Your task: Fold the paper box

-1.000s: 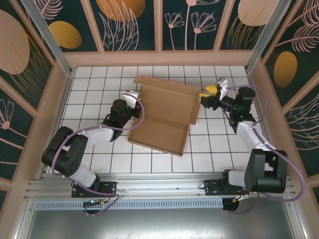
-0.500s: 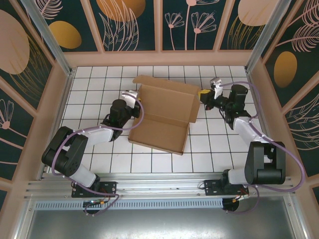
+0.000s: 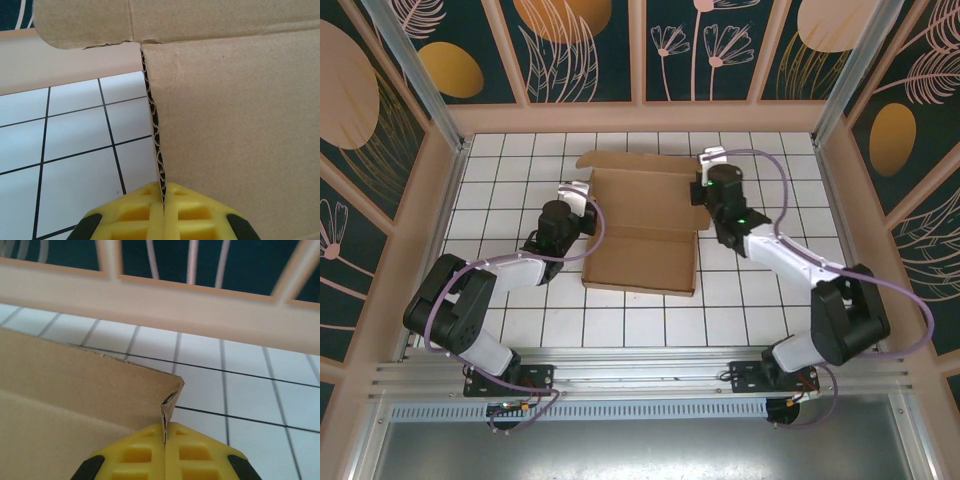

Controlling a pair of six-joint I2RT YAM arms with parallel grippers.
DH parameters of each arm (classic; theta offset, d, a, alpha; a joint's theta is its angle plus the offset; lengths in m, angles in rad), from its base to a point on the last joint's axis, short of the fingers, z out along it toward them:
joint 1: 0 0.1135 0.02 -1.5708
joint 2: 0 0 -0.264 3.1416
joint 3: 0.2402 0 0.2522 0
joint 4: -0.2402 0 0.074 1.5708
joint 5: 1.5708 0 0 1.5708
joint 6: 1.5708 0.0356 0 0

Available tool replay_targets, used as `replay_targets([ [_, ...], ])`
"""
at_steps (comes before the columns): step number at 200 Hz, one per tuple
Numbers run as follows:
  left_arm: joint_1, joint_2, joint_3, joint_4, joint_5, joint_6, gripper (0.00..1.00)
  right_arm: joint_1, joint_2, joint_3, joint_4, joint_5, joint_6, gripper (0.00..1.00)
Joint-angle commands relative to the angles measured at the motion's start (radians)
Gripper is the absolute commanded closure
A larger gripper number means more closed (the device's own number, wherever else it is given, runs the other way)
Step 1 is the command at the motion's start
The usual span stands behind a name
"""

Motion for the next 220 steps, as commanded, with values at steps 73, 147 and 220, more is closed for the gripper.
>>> replay_targets([
  [73,-0.016,-0.061,-0.017,0.048,0.038,-0.048,0.92,0.213,0.324,0.296,-0.016,0.611,0.049,1.00],
  [147,-0.011,-0.272,-0.010,-0.151,-0.045,-0.086,0.35,-0.022,0.016,0.020,0.137,-0.050,-0.016,0.98],
  [220,0.203,-0.387,0.041,-0.258,0.338,-0.053,0.22,-0.044,-0.044,-0.088,0.232,-0.163,-0.044,0.97],
])
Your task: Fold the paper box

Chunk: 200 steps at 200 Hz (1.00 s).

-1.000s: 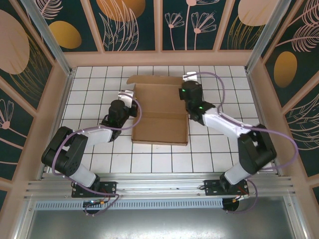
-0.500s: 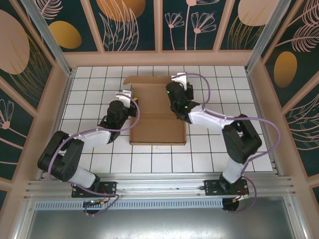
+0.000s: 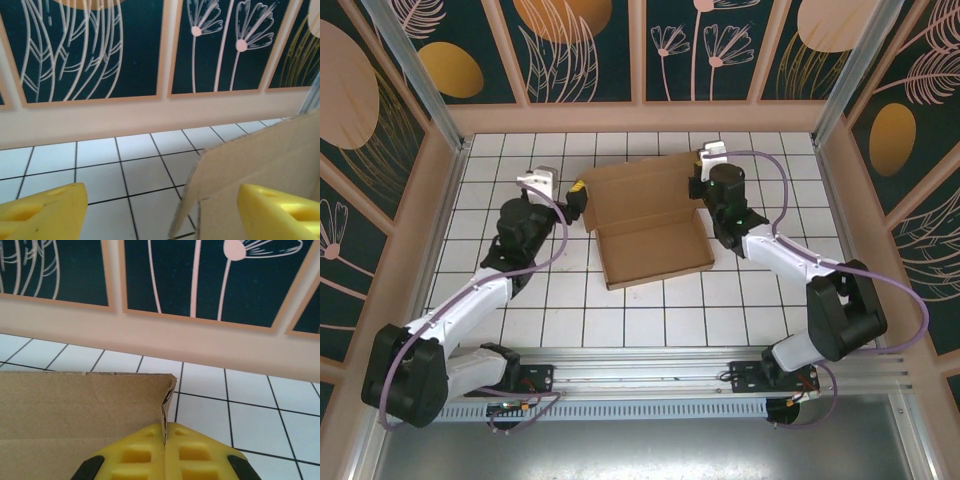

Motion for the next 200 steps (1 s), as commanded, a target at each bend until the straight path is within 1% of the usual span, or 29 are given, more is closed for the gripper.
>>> replay_targets([
  [1,0.090,0.021,0.047,-0.056,0.255,0.005,0.22,-0.005,-0.040,-0.037,0.044,-0.064,-0.003,0.97],
  [18,0.096,0.055,0.087,-0.085,0.408,0.079,0.25,-0.008,-0.041,-0.041,0.043,-0.073,0.004,0.97],
  [25,0.096,0.071,0.101,-0.093,0.443,0.101,0.26,-0.008,-0.041,-0.044,0.045,-0.073,0.005,0.97],
  [35,0.098,0.093,0.123,-0.108,0.458,0.122,0.27,-0.011,-0.045,-0.049,0.049,-0.079,0.011,0.97],
  [60,0.103,0.140,0.188,-0.144,0.535,0.167,0.35,-0.017,-0.052,-0.060,0.048,-0.092,0.018,0.97],
  [77,0.107,0.177,0.236,-0.203,0.547,0.211,0.40,-0.022,-0.058,-0.066,0.047,-0.101,0.023,0.97],
  [99,0.139,0.221,0.290,-0.254,0.602,0.242,0.47,-0.024,-0.061,-0.074,0.049,-0.110,0.020,0.97],
  [116,0.169,0.241,0.324,-0.292,0.650,0.261,0.50,-0.026,-0.063,-0.074,0.048,-0.118,0.021,0.97],
  [142,0.214,0.247,0.358,-0.325,0.700,0.294,0.52,-0.027,-0.059,-0.063,0.036,-0.131,0.022,0.97],
  [169,0.235,0.270,0.381,-0.347,0.763,0.311,0.52,-0.028,-0.050,-0.056,0.031,-0.132,0.022,0.97],
  [200,0.237,0.322,0.410,-0.376,0.810,0.314,0.66,-0.027,-0.042,-0.048,0.024,-0.135,0.026,0.97],
])
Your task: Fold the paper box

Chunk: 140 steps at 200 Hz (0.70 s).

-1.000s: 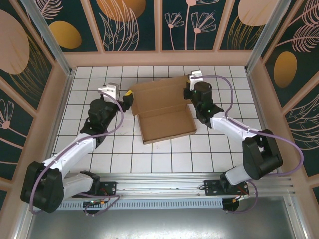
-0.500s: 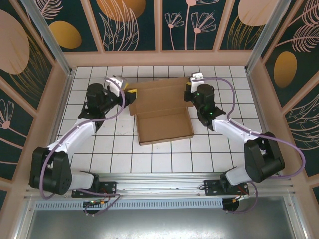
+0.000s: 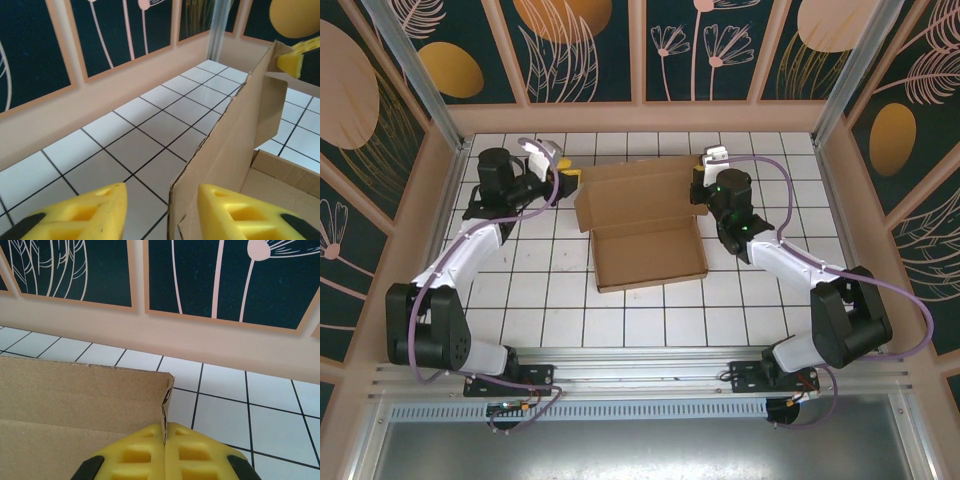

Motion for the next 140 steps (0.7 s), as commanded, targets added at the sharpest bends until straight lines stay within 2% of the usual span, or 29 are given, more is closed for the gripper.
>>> replay_targets([
  [1,0.004,0.043,0.035,-0.045,0.083,0.025,0.66,-0.007,-0.001,0.007,-0.011,-0.022,0.021,0.97],
  [73,0.007,-0.005,-0.078,-0.013,0.037,0.029,0.67,-0.007,0.013,0.022,-0.016,-0.016,0.016,0.98],
  [104,0.007,-0.015,-0.084,-0.010,0.002,0.031,0.86,-0.007,0.019,0.024,-0.020,-0.020,0.018,0.98],
  [140,0.007,-0.035,-0.087,0.045,0.005,-0.020,0.99,0.003,0.021,0.020,-0.028,-0.026,0.023,0.99],
])
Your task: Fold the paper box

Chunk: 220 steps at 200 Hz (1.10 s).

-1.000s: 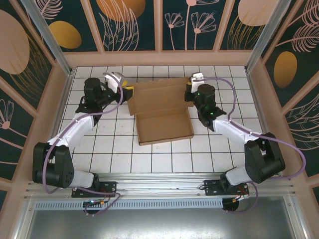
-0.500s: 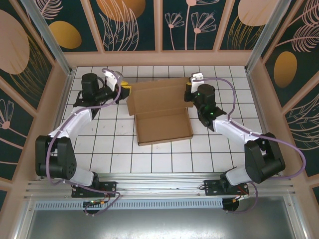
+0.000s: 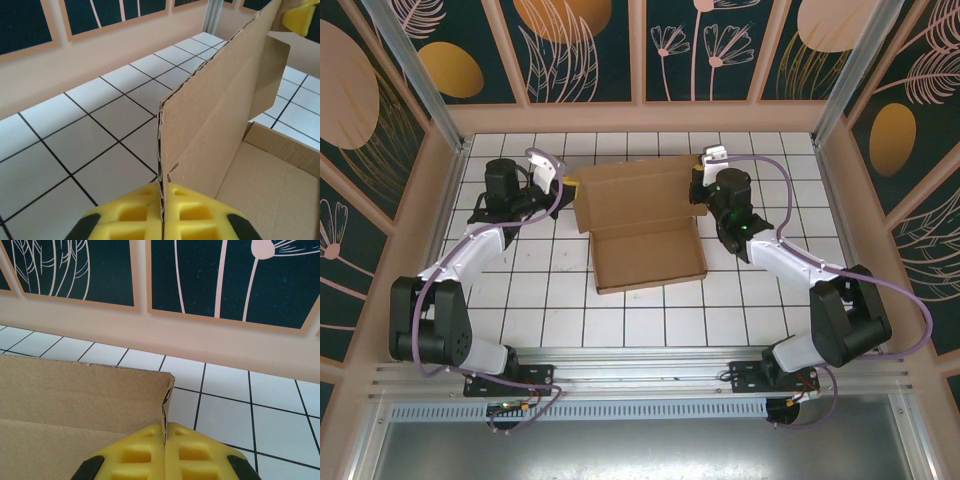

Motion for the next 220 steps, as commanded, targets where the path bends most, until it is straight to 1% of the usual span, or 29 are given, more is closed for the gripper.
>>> replay_targets([
  [1,0.005,-0.039,-0.006,0.069,0.012,-0.033,0.99,0.004,0.011,0.015,-0.028,-0.016,0.019,0.99],
  [15,0.003,-0.042,-0.011,0.094,0.006,-0.064,1.00,0.012,0.012,0.016,-0.032,-0.001,0.023,0.99],
  [32,-0.009,-0.052,-0.045,0.155,-0.052,-0.122,1.00,0.028,0.016,0.016,-0.035,0.020,0.028,0.99],
  [53,-0.071,-0.079,-0.102,0.197,-0.193,-0.125,1.00,0.049,0.033,0.031,-0.052,0.055,0.043,1.00],
  [66,-0.137,-0.092,-0.123,0.195,-0.334,-0.104,1.00,0.069,0.048,0.046,-0.065,0.087,0.051,1.00],
  [73,-0.168,-0.094,-0.128,0.192,-0.391,-0.093,1.00,0.078,0.059,0.055,-0.070,0.106,0.053,1.00],
  [95,-0.229,-0.091,-0.136,0.203,-0.568,-0.120,1.00,0.123,0.093,0.088,-0.096,0.174,0.068,1.00],
  [105,-0.255,-0.085,-0.131,0.201,-0.632,-0.131,0.95,0.140,0.102,0.097,-0.099,0.204,0.071,1.00],
  [113,-0.278,-0.078,-0.125,0.196,-0.675,-0.133,0.94,0.149,0.107,0.100,-0.101,0.221,0.078,1.00],
  [127,-0.327,-0.053,-0.102,0.171,-0.728,-0.115,0.93,0.163,0.112,0.105,-0.101,0.242,0.086,1.00],
  [144,-0.378,-0.020,-0.071,0.142,-0.795,-0.103,0.85,0.176,0.113,0.107,-0.098,0.264,0.091,1.00],
  [168,-0.405,-0.002,-0.059,0.140,-0.857,-0.111,0.74,0.189,0.114,0.109,-0.098,0.289,0.093,1.00],
  [198,-0.421,0.013,-0.053,0.144,-0.879,-0.123,0.64,0.204,0.113,0.108,-0.087,0.305,0.092,1.00],
  [220,-0.445,0.023,-0.052,0.151,-0.876,-0.114,0.60,0.213,0.114,0.109,-0.082,0.312,0.091,1.00],
])
